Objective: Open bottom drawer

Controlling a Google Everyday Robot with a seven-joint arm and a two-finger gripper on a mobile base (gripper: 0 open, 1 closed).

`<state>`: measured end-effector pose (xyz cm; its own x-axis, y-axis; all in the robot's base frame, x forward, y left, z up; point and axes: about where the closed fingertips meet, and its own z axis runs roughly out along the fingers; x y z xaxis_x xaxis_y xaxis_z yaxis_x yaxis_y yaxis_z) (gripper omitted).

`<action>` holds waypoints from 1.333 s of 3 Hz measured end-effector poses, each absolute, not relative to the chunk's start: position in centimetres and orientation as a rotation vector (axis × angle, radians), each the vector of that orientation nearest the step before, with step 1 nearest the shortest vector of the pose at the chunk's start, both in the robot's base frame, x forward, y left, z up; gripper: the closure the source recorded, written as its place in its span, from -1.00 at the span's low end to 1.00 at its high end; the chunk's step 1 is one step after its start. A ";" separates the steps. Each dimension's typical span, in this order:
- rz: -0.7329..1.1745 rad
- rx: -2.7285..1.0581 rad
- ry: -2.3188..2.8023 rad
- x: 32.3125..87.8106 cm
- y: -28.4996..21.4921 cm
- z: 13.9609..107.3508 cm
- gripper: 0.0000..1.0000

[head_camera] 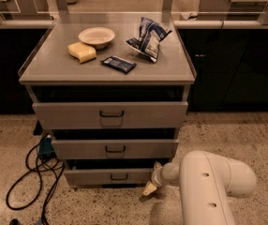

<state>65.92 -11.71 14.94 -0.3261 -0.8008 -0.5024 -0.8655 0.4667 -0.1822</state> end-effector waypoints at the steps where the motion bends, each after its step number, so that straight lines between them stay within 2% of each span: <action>1: 0.160 -1.381 2.187 65.9 -11.7 14.9 -1.00; 2: 0.160 -1.381 2.187 65.9 -11.7 14.9 -0.64; 4: 0.160 -1.381 2.187 65.9 -11.7 14.9 0.31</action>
Offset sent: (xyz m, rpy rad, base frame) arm 0.0000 0.0000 0.0000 0.0000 0.0000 0.0000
